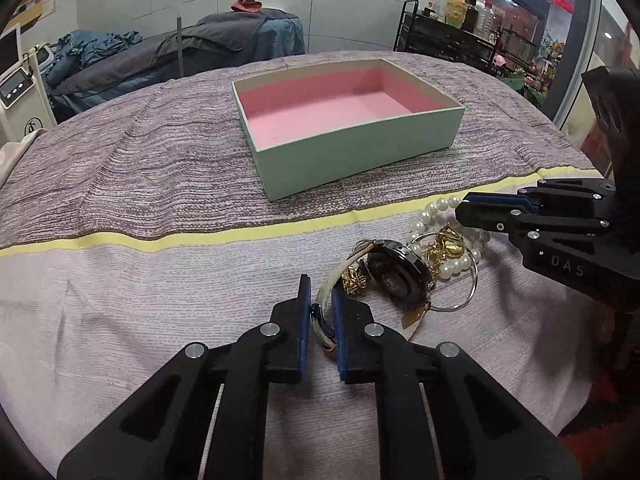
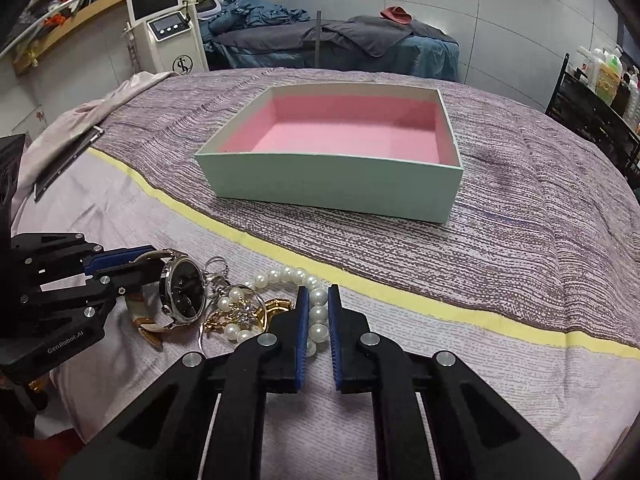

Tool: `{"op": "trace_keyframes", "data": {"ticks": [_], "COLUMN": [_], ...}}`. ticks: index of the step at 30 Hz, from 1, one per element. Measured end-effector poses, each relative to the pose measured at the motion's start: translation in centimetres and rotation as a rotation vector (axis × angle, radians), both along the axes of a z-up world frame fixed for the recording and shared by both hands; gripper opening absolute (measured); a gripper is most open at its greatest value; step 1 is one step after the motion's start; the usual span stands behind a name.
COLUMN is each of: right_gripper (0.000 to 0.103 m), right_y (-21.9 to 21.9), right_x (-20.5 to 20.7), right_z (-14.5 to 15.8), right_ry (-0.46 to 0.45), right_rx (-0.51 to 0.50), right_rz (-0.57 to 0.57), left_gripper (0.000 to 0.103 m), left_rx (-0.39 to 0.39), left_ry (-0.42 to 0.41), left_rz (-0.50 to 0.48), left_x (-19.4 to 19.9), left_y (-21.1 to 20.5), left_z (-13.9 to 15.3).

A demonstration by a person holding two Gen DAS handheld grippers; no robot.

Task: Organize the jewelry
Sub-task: 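Grasp the beige-strap watch with the left tool while the right tool grasps the pearl bracelet, then carry watch and pearl bracelet into the pink box and open both tools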

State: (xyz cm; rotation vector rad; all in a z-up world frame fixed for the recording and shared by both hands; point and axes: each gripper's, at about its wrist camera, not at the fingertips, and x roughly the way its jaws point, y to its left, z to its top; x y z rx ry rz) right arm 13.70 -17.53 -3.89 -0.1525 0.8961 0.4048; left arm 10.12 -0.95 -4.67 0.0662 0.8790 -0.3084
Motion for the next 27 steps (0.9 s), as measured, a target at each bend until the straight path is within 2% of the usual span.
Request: {"op": "trace_keyframes", "data": {"ticks": [7,12,19,25,27], "right_gripper": [0.009,0.009,0.009,0.009,0.009], "right_y": [-0.4,-0.2,-0.5,-0.5,-0.5], "right_x": [-1.4,-1.5,0.1,3.7,5.2], "right_z": [3.5,6.2,8.9,10.6,10.8], "right_ry": [-0.056,-0.116,-0.187,-0.238,-0.225], "right_rx": [0.096,0.126,0.129,0.118,0.131], "right_rz": [0.065,0.079,0.045,-0.004,-0.010], "left_gripper": [0.011,0.011,0.011,0.011,0.011], "left_rx": [-0.019,-0.007,0.025,0.055,0.062], "left_ry": [-0.066,-0.100,-0.143,-0.160,-0.152], "left_rz": [0.011,0.005,0.004,0.007,0.011], "left_x": [-1.2,-0.3,3.2,8.0,9.8], "left_y": [0.8,0.8,0.4,-0.8,-1.2], "left_z": [2.7,4.5,6.4,7.1,7.3]}}
